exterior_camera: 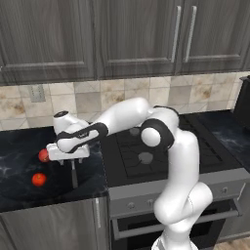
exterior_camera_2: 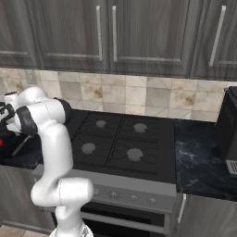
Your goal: Place the pan on the rear right burner on the stove. Then place the tomato and the onion in the pan and turn on the rear right burner.
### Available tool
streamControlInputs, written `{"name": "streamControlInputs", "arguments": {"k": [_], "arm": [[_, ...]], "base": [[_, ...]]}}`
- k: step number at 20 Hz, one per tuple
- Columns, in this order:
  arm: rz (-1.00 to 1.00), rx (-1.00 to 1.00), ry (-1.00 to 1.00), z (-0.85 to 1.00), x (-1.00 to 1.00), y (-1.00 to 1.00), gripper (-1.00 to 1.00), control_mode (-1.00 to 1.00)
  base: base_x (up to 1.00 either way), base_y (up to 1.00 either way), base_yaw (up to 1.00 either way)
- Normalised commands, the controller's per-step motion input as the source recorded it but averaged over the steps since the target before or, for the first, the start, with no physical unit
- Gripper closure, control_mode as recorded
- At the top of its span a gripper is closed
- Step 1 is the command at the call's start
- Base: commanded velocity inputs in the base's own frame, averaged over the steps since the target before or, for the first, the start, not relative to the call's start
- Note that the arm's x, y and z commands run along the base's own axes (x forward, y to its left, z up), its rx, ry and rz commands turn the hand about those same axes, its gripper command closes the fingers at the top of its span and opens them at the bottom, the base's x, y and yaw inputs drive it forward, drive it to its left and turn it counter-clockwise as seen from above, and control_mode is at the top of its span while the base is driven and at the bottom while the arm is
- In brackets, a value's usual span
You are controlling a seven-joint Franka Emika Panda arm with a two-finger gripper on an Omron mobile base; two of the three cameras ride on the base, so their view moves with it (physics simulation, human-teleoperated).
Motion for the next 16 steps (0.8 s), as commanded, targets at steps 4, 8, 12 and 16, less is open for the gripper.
{"name": "streamControlInputs", "arguments": {"k": [4, 8, 12, 16], "arm": [[0.0, 0.0, 0.0, -0.17, 0.13, 0.0, -1.0, -1.0], [0.0, 0.0, 0.0, -0.2, 0.05, 0.0, -1.0, -1.0], [0.0, 0.0, 0.0, -0.21, 0.03, 0.0, -1.0, -1.0], [0.0, 0.0, 0.0, -0.18, 0.0, 0.0, -1.0, -1.0]], "base": [[0.0, 0.0, 0.0], [0.0, 0.0, 0.0], [0.0, 0.0, 0.0], [0.0, 0.0, 0.0]]}}
